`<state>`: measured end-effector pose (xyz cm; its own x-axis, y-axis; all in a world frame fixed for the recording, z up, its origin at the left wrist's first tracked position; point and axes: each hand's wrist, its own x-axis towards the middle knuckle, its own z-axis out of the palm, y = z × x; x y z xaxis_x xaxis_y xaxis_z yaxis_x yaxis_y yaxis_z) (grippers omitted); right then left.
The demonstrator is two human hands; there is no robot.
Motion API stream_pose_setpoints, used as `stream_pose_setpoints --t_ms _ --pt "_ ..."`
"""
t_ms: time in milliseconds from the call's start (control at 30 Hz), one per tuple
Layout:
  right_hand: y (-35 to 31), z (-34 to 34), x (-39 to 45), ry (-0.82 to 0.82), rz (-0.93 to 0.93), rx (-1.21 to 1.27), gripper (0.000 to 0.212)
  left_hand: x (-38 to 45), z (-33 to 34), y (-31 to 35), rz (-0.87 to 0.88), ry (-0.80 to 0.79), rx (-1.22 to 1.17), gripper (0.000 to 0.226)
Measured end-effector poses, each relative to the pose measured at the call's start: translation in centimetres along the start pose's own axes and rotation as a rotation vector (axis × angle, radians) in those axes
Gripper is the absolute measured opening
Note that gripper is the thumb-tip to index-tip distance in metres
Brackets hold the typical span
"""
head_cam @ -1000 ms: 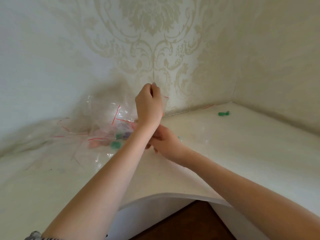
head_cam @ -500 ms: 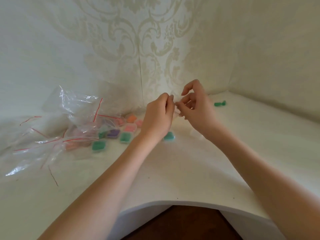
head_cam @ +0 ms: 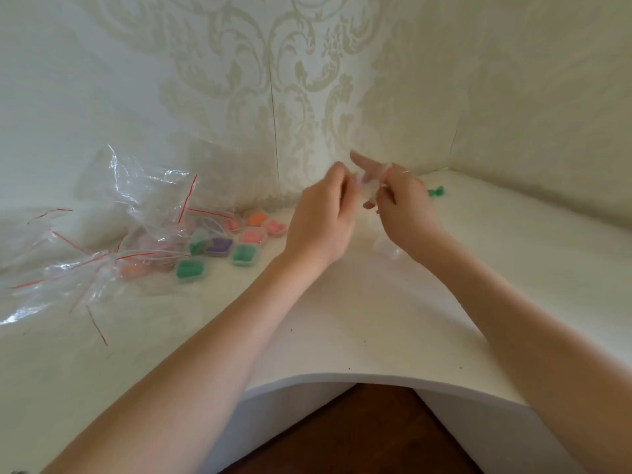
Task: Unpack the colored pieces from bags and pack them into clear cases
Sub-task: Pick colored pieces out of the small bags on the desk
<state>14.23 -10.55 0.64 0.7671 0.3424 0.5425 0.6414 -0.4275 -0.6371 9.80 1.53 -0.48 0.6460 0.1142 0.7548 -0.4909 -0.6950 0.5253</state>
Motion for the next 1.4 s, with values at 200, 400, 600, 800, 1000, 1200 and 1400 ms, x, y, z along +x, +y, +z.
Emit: stream_pose_setpoints --t_ms 200,400,600,800,1000,1200,1400 --pt "-0.1 -0.5 0.2 -0.114 0.151 0.417 0.067 1.8 -0.4 -1.2 -0.769 0.027 -0.645 0.017" --pt "0.1 -0.5 0.2 -0.205 0.228 0.375 0.045 1.4 -0.5 -1.8 -0.733 0.02 -0.729 0.014" --pt "0.5 -0.1 0.1 -0.214 0.163 0.286 0.023 1.3 -0.9 -1.7 -0.828 0.047 -0.921 0.015" --pt "0.4 0.0 0.0 -0.186 0.088 0.257 0.028 1.4 -0.9 -1.7 -0.868 0.003 -0.905 0.005" --pt "0.6 0.2 0.0 -0.106 0.062 0.211 0.012 1.6 -0.5 -1.6 -0.92 0.052 -0.862 0.014" --pt "0.7 0.2 0.3 -0.046 0.156 0.185 0.023 1.6 -0.2 -1.7 -0.822 0.087 -0.657 0.012" --pt "0.6 -0.1 0.2 -0.123 0.144 0.204 0.01 1.5 -0.3 -1.5 -0.752 0.102 -0.608 0.007"
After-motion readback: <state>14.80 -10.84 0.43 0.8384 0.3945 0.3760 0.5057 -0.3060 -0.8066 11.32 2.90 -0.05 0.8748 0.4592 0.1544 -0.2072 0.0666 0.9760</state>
